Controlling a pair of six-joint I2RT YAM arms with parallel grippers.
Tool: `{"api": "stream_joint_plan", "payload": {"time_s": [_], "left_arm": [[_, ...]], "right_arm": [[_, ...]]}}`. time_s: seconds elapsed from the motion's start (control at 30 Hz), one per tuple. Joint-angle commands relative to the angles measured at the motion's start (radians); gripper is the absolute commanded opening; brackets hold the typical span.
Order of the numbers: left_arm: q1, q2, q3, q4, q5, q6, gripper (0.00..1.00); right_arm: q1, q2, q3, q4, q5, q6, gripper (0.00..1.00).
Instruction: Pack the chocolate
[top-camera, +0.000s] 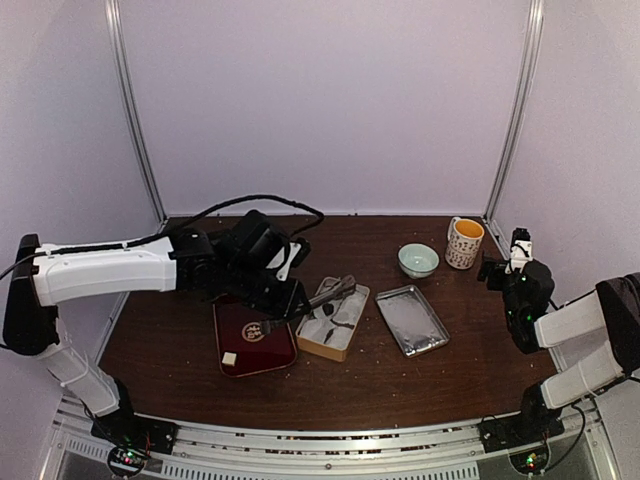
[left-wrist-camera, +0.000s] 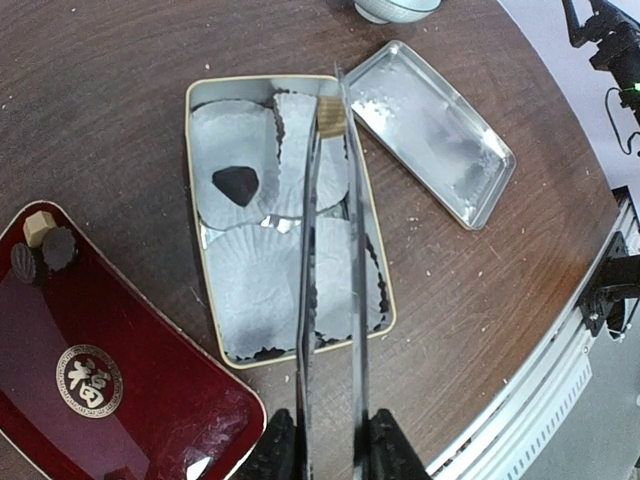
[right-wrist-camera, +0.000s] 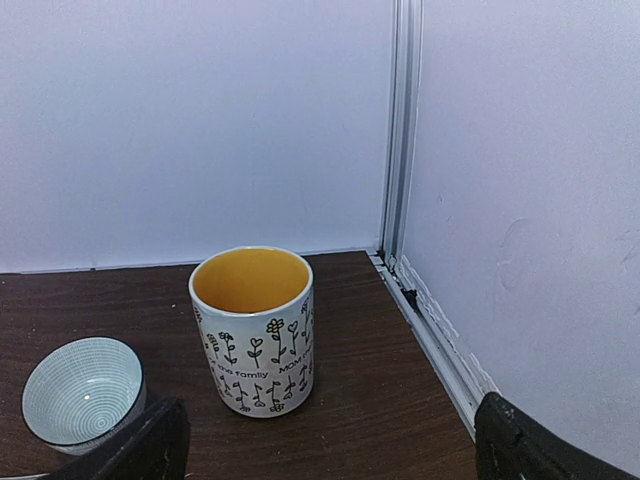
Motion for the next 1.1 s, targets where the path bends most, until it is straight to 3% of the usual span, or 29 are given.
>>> {"api": "stream_joint_plan", "payload": {"time_s": [0.0,0.73,1.07], "left_arm": [[-0.006,0.031,0.044,0.069,0.013,0.019,0.22],[-0.006,0.087,0.074,0.048,-0.045,0.006,0.3],[-0.004,-0.048,0.043,-0.055,-0.18,-0.005,0.29]], "right_arm": [[-0.007,0.001,0.013,0.001,0.009,0.011,1.0],[-0.007,0.002,0.013,0.001,0.009,0.011,1.0],[-0.007,0.001,0.013,0.001,0.009,0.011,1.0]]}}
